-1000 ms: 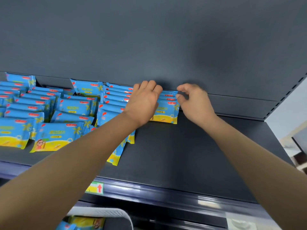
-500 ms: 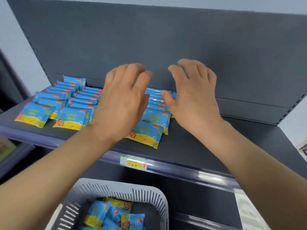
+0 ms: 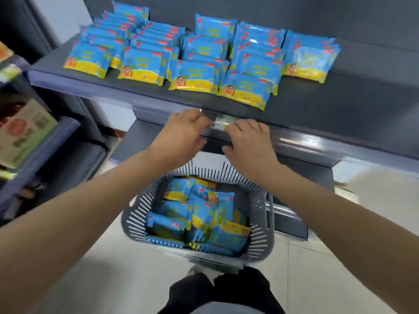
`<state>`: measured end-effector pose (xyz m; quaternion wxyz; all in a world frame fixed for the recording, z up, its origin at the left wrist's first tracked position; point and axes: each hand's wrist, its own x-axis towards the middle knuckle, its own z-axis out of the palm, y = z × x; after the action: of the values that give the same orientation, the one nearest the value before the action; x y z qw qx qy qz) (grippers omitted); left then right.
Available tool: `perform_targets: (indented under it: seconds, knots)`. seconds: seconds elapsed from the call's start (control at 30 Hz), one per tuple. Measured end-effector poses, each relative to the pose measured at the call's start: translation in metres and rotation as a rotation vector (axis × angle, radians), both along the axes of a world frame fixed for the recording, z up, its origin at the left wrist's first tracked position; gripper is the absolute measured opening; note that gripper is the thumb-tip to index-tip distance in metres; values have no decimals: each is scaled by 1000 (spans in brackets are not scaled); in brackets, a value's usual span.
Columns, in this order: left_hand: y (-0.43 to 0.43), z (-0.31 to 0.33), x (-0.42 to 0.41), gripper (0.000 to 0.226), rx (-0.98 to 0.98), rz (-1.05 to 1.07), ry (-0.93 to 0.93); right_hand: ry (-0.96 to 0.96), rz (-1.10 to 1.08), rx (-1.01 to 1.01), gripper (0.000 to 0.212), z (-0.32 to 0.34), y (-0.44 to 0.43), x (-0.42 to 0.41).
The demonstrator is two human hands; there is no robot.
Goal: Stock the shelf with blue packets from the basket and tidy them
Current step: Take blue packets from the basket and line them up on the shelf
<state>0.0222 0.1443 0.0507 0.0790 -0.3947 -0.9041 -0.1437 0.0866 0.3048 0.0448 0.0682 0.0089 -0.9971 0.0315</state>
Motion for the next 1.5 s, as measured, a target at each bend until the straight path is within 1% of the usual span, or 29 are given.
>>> perform_targets:
  seconds: [0.07,0.13,0.17,0.23,0.3,0.37,0.43,0.47,0.53,0.73,0.87,0.93,1.03,1.07,1.13,1.2,1.3,1.33,1.4,1.5]
  knots:
    - [-12,-36,4,36,-78,2,-162,-152,-4,-19,39,-34,-6,5]
    - [-24,-69,11,38,-196,-14,-295,-360,9,-40,37,-65,-9,12]
    - [-30,-85,14,37,-253,-30,-348,-471,24,-60,32,-80,-9,15]
    - [-41,-112,20,35,-325,-36,-464,-708,53,-65,16,-108,-9,22]
    - [-51,-132,24,34,-351,-8,-564,-891,45,-17,12,-131,-11,30]
    - [-59,-149,27,34,-385,19,-639,-994,42,40,21,-148,-10,36]
    - [-61,-164,29,36,-426,26,-691,-1052,42,69,24,-161,-8,42]
    - [-61,-170,30,37,-443,30,-712,-1078,37,62,25,-166,-7,44]
    - [-60,-182,32,38,-486,47,-756,-1108,9,17,33,-174,-5,47]
    - [-64,-203,31,35,-704,30,-791,-1081,-19,-59,46,-187,-5,49]
    - [-64,-210,28,37,-829,12,-790,-1041,10,-19,52,-193,-7,53]
    - [-63,-213,28,40,-860,3,-783,-1032,18,-46,49,-192,-6,52]
    - [-63,-217,31,44,-901,-18,-758,-980,-2,-153,30,-185,-5,47]
    - [-64,-217,32,45,-902,-22,-757,-942,-5,-183,29,-181,-5,43]
    - [-64,-214,31,40,-876,-30,-776,-848,-13,-261,34,-169,-3,35]
    - [-61,-204,26,28,-831,-43,-794,-749,-15,-322,41,-150,1,25]
    - [-53,-175,11,11,-743,-56,-741,-595,-45,-403,42,-117,8,11]
    - [-49,-163,5,10,-709,-57,-717,-547,-67,-445,45,-104,10,7]
    - [-42,-135,-5,14,-634,-46,-682,-469,-110,-511,48,-76,17,1]
    - [-31,-91,-15,20,-534,-22,-640,-358,-150,-585,47,-35,28,-4]
